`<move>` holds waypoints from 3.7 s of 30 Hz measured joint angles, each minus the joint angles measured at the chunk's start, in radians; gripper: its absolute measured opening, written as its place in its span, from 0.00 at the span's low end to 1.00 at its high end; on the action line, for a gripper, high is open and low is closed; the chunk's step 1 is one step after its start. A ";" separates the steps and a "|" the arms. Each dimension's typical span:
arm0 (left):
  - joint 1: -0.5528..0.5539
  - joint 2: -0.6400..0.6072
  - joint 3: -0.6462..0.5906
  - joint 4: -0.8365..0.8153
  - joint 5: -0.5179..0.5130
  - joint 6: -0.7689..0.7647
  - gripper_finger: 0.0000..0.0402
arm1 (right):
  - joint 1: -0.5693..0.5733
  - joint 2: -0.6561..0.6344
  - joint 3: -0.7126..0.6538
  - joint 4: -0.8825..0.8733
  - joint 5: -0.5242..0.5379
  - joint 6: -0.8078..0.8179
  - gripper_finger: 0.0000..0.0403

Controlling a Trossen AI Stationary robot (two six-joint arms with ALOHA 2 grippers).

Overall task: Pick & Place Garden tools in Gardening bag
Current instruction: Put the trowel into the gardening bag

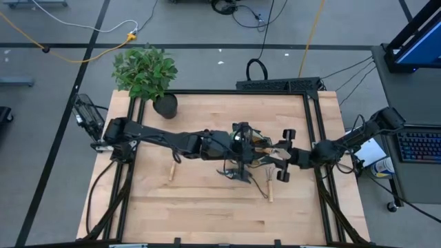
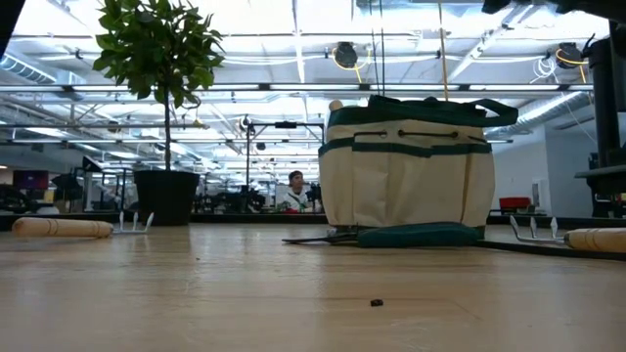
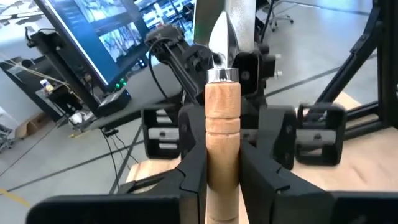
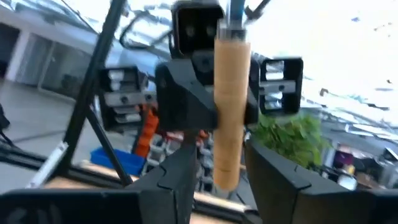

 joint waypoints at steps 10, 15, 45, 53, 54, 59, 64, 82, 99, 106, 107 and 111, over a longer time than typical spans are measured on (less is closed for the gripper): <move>0.001 0.034 0.000 0.105 0.027 0.043 0.16 | -0.066 0.000 0.000 -0.059 0.008 0.048 0.44; 0.002 0.031 0.000 0.121 0.039 0.038 0.16 | -0.088 0.001 0.000 -0.053 -0.014 0.035 0.44; 0.003 0.048 0.000 0.146 0.025 0.040 0.16 | -0.100 0.000 0.000 0.022 -0.201 0.056 0.38; 0.005 0.063 -0.001 0.161 0.027 0.035 0.16 | -0.101 0.000 0.002 -0.013 -0.198 0.048 0.15; 0.006 0.063 -0.001 0.161 0.027 0.032 0.16 | -0.101 0.000 0.002 -0.012 -0.197 0.045 0.15; 0.005 0.063 -0.001 0.142 0.026 0.010 0.22 | -0.100 0.000 0.002 -0.019 -0.192 0.034 0.15; -0.002 0.058 0.000 0.067 -0.052 0.040 0.38 | -0.098 0.000 0.001 -0.062 -0.130 0.029 0.15; -0.063 -0.219 0.000 -0.609 -0.374 -0.196 0.38 | -0.096 -0.061 0.033 -0.368 0.490 -0.224 0.15; -0.060 -0.427 0.001 -0.933 -0.455 -0.426 0.34 | -0.072 0.032 0.511 -1.512 0.750 -0.332 0.15; -0.061 -0.426 0.001 -0.996 -0.455 -0.488 0.34 | -0.071 0.075 0.510 -1.682 0.750 -0.602 0.15; -0.061 -0.426 0.001 -1.000 -0.455 -0.493 0.34 | -0.068 0.081 0.504 -1.673 0.753 -0.675 0.15; -0.060 -0.425 0.001 -1.012 -0.455 -0.513 0.34 | -0.050 0.101 0.460 -1.549 0.860 -0.940 0.15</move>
